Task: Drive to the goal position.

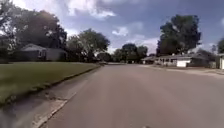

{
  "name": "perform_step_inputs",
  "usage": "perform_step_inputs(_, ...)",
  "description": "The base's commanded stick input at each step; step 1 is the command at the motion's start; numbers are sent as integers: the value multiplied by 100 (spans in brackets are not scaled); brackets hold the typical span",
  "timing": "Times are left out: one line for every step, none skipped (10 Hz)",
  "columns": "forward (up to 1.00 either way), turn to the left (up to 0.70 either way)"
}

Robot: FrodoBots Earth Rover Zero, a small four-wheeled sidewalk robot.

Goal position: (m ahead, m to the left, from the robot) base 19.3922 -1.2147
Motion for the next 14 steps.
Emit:
perform_step_inputs(100, 0)
perform_step_inputs(100, 0)
perform_step_inputs(100, -22)
perform_step_inputs(100, -21)
perform_step_inputs(100, -18)
perform_step_inputs(100, 0)
perform_step_inputs(100, 0)
perform_step_inputs(100, 0)
perform_step_inputs(100, 0)
perform_step_inputs(100, 0)
perform_step_inputs(100, 0)
perform_step_inputs(100, 0)
perform_step_inputs(100, 5)
perform_step_inputs(100, 20)
